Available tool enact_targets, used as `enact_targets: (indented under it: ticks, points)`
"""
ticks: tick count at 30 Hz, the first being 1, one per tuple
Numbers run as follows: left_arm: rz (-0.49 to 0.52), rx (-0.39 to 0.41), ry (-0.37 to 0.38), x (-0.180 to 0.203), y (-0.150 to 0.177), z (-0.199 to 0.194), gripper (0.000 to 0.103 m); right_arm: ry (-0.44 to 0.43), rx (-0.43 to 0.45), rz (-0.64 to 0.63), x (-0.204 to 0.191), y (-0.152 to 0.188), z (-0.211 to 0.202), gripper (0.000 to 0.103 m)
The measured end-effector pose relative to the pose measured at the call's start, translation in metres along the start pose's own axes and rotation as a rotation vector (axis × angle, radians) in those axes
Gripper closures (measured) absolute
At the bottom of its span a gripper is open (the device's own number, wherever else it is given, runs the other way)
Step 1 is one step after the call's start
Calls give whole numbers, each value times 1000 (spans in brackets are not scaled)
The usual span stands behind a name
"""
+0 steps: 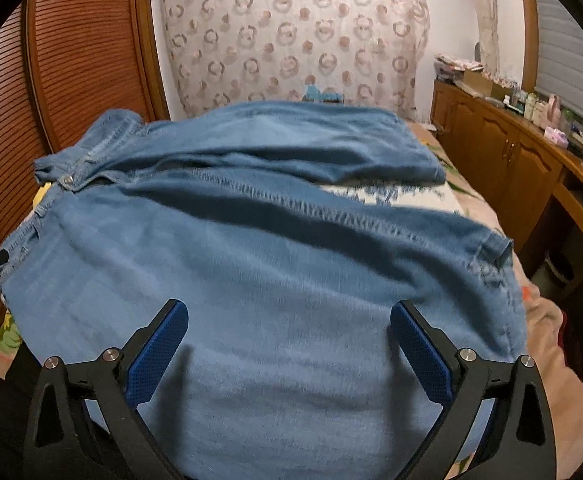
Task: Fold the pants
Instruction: 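Lower the left gripper to the jeans waistband and close on it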
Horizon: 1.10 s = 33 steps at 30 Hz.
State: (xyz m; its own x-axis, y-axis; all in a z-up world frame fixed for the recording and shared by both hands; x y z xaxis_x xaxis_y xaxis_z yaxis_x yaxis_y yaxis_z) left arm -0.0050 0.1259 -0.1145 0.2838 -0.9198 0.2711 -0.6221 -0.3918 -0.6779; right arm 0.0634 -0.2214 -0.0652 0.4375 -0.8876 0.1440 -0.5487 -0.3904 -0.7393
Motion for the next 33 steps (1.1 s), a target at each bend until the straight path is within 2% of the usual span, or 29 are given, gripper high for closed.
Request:
enact_targets:
  ticks: [6,8,10,14,18,24,33]
  points:
    - [-6,-7,-21,0,4,5,25,-14,-16,-2,-16,-6,-14,2]
    - [1,-3,-13,0,5,4,33,-17,-13,-4,-20,-8,-19,2]
    - [2,-4,5,0,5,2,54,-17,-10,-8,-22,-9,-25,2]
    - [24,-13,35,4,8,0,66,-14,-3,-5,-19,-6,-32,2]
    - [3,-14,92,2,5,-8,84,-14,-3,-8,-4,-7,-20,2]
    - [46,45,115,19,-7,-31,86,-34,9,-7,9,-14,-12,2]
    - [144,162,189,69,-56,-51,87,-108,49,-21,8,-37,-15,8]
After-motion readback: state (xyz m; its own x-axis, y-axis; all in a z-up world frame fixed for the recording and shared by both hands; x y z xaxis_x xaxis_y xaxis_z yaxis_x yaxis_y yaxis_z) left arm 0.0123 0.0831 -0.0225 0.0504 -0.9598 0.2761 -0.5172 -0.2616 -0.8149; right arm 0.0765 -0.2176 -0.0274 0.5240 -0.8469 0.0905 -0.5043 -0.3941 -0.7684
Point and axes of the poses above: each gripper's, at about its wrist camera, not at the fingertips, and z roughly the way its jaws point, x to its right, y to its underside, the point moved 1 cm from there along z, roughly the way its jaws point, and after that the axes turned 12 degrees about -z, right-handed, at the moved point
